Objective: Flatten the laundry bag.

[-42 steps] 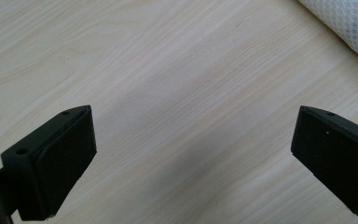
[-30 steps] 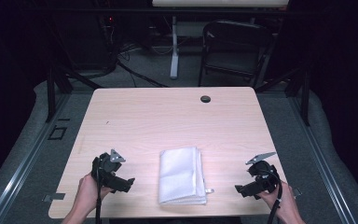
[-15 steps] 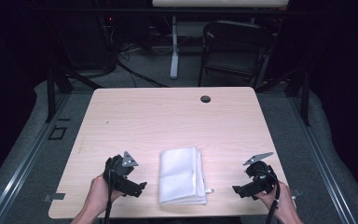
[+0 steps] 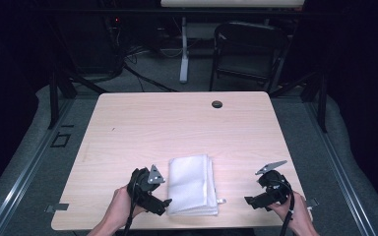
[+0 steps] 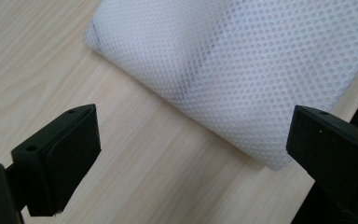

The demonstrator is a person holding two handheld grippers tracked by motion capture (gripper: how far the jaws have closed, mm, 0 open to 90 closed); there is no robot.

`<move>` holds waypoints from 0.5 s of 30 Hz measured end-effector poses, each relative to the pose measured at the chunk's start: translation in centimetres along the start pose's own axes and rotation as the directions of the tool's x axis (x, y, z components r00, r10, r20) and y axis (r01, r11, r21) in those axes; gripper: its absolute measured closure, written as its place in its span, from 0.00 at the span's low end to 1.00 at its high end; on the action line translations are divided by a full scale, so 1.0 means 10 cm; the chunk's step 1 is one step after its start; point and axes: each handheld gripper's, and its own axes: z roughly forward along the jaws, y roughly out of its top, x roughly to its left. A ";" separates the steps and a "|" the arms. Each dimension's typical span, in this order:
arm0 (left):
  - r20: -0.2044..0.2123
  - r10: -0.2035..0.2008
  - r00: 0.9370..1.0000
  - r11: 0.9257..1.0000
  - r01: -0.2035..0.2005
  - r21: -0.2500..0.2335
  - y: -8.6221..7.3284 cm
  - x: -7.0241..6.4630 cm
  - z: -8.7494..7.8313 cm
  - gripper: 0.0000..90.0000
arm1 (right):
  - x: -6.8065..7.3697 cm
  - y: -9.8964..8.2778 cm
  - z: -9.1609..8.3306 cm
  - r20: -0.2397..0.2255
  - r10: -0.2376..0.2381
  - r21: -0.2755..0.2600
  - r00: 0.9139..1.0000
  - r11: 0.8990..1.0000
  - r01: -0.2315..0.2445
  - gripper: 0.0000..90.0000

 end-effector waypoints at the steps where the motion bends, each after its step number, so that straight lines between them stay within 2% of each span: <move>1: 0.009 -0.001 1.000 1.000 0.001 -0.002 0.01 -0.02 0.01 0.03 | 0.00 0.00 0.00 -0.006 0.001 -0.001 1.000 1.000 -0.001 0.06; 8: 0.067 0.048 0.997 0.999 -0.048 0.003 0.10 -0.15 0.10 0.04 | 0.01 0.01 0.01 -0.011 -0.008 0.014 1.000 1.000 0.008 0.06; 10: 0.093 0.062 0.994 0.998 -0.063 0.002 0.14 -0.19 0.13 0.05 | 0.01 0.00 0.02 -0.016 0.006 0.007 1.000 1.000 -0.006 0.06; 13: 0.110 0.105 0.988 0.994 -0.107 0.009 0.21 -0.27 0.18 0.05 | 0.00 0.00 0.02 -0.018 -0.005 0.028 1.000 1.000 0.006 0.07; 15: 0.121 0.126 0.985 0.992 -0.128 0.012 0.25 -0.33 0.22 0.06 | 0.02 -0.02 0.06 -0.025 0.032 -0.020 0.999 0.999 -0.032 0.07</move>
